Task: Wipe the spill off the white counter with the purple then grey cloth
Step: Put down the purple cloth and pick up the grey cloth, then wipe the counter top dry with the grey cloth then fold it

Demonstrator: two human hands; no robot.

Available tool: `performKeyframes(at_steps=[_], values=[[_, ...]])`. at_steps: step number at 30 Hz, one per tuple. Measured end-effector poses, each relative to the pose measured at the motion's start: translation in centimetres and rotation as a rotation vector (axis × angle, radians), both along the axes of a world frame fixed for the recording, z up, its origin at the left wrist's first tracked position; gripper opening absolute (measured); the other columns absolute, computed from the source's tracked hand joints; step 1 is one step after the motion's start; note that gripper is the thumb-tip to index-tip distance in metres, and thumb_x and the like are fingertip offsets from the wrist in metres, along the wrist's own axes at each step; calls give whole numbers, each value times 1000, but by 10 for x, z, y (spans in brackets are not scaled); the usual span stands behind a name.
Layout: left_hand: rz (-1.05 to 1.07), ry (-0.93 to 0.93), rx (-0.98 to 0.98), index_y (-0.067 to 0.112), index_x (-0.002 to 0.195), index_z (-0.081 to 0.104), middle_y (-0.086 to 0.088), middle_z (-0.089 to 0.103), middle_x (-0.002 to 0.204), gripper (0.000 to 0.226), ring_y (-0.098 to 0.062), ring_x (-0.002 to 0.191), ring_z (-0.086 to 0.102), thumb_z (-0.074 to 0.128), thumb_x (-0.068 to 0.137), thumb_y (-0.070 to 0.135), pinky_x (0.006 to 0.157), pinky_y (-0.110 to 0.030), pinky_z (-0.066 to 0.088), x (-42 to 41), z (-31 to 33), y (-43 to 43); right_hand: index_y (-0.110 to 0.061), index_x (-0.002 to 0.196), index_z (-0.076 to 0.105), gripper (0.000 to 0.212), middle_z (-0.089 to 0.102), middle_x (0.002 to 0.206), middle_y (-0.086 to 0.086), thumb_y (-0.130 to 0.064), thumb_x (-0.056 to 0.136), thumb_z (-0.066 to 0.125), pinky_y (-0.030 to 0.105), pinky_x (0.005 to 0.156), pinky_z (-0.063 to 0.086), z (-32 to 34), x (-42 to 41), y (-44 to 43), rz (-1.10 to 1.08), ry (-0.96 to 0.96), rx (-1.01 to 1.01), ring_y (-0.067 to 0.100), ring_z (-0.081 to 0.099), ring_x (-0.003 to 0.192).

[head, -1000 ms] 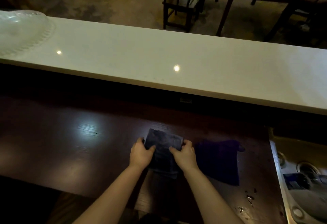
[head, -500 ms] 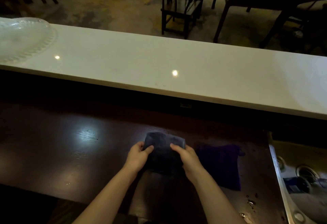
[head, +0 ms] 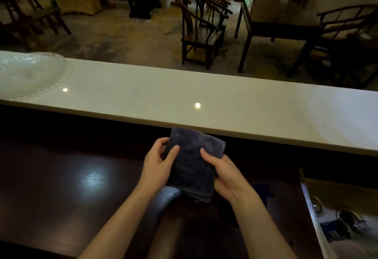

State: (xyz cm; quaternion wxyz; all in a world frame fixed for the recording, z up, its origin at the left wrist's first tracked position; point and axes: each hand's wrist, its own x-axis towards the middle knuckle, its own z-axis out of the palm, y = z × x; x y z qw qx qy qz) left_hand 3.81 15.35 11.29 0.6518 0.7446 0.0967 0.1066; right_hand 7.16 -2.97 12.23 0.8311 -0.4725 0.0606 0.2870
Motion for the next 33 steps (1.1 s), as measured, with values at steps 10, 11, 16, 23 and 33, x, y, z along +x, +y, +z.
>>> performKeyframes(at_steps=[10,11,16,23,33], values=[[-48,-104,288,25,123,59,9,69,105,31,-5,97,65,63,93,28,83,-21,51,46,47,-4,-12,127,66,29,73,125,14,-21,101,58,38,83,62,59,15,-29,-214,-72,65,29,71,114],[-45,-98,368,22,126,58,6,68,113,34,-7,102,64,62,93,28,89,-25,51,50,46,-1,-13,128,65,30,73,126,13,-22,100,59,39,83,62,62,18,-34,-243,-67,60,29,71,114],[-5,5,918,11,135,53,-11,55,141,48,-29,133,46,56,95,36,112,-42,36,64,29,25,-15,128,65,32,75,123,11,-27,99,59,48,90,60,77,37,-68,-432,-101,16,31,71,112],[-26,122,1208,18,138,51,-17,45,149,58,-36,140,37,35,95,52,117,-48,28,68,15,40,-29,100,70,17,73,99,-16,-40,100,56,36,85,53,103,71,-116,-822,-338,-506,24,68,109],[-100,40,1181,18,125,60,-13,56,129,55,-32,124,47,34,90,53,111,-46,38,73,20,55,-14,158,26,58,20,168,15,-25,104,44,54,125,9,23,98,-130,-91,-618,-1747,34,14,154]])
